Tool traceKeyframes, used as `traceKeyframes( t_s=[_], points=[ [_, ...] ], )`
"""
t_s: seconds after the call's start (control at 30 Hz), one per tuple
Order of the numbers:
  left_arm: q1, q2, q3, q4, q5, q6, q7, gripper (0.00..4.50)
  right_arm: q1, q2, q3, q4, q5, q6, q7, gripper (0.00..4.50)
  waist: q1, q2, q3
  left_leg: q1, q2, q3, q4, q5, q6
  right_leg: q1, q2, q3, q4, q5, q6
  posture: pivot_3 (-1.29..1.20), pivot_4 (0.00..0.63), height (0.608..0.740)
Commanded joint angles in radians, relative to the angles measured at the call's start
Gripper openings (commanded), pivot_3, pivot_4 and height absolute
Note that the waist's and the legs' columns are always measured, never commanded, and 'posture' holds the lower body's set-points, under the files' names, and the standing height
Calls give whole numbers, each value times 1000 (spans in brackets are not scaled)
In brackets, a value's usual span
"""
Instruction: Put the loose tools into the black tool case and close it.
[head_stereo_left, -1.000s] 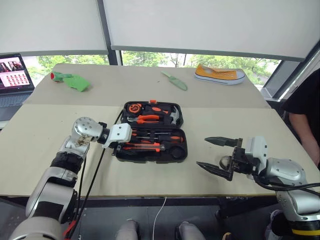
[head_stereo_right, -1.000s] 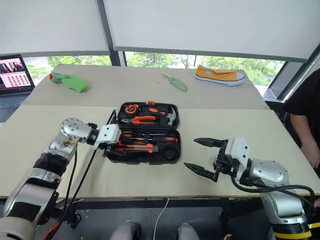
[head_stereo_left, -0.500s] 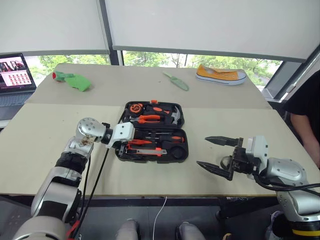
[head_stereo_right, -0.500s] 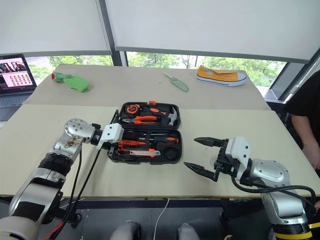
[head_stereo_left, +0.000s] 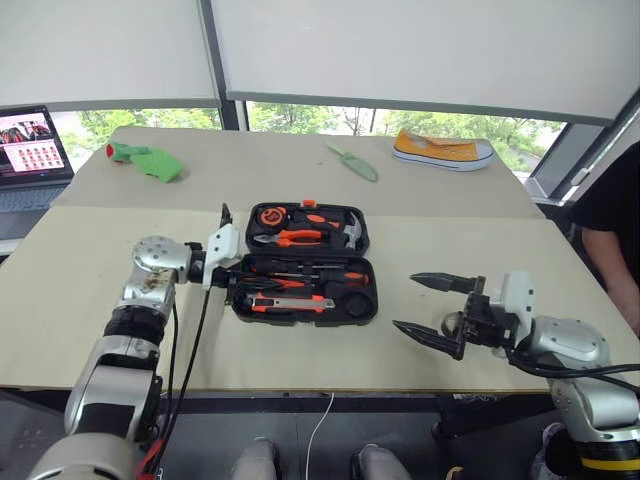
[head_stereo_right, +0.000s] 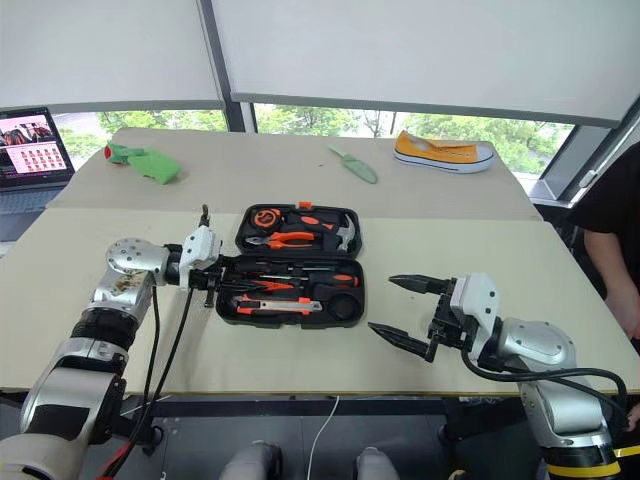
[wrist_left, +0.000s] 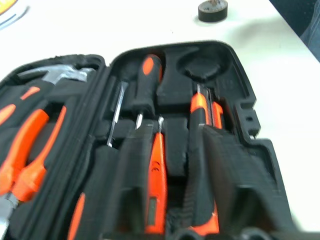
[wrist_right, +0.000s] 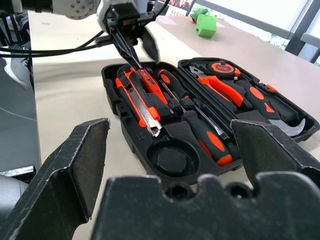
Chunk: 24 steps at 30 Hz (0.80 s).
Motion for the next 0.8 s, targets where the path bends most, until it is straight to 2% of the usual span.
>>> traceKeyframes(
  t_s=[0.03, 0.3, 0.5, 0.57, 0.67, 0.7, 0.8],
  points=[
    [14, -17, -19, -12, 27, -40, 19, 39, -3, 6, -12, -6, -2, -22, -6, 4500, -1, 0, 0, 0, 0, 0, 0, 0, 0, 0, 0, 0, 0, 0, 0, 0, 150, 740],
    [21, -34, -81, 57, 126, -84, 74, 39, -1, 20, -18, -6, -5, -16, -17, 4500, 1, 0, 0, 1, 0, 0, 0, 0, 0, 1, 0, 0, 0, 0, 0, 0, 150, 740],
    [30, -42, -154, 101, 223, -44, 149, 39, 16, 28, -18, -14, -9, -20, -25, 4500, 4, 1, -2, 5, 0, 0, 0, 0, 0, 5, 0, 0, 0, 0, 0, 0, 150, 740],
    [36, -48, -176, 107, 243, 18, 160, 39, 16, 28, -17, -14, -8, -19, -29, 4500, 5, 4, -3, 7, 0, 0, 1, 0, 0, 7, 0, 0, 0, 0, 0, 0, 150, 740],
    [44, -65, -171, 105, 225, 36, 164, 39, 14, 28, -17, -19, -8, -14, -35, 4500, 6, 8, -7, 15, -1, 0, 0, 0, 0, 17, -1, 0, -1, -5, 6, 0, 150, 740],
    [48, -68, -160, 99, 208, 15, 158, 39, 16, 25, -21, -25, -6, -11, -38, 4500, 7, 8, -8, 17, -1, 0, 0, 0, 0, 18, -1, -1, -2, -9, 1, 0, 150, 740],
    [57, -75, -95, 73, 128, -30, 145, 39, 37, 10, -47, -47, 2, 1, -47, 4500, 7, 10, -9, 19, -1, 0, 0, -1, -2, 19, -1, 0, -1, -9, 1, 0, 150, 740]
  ],
)
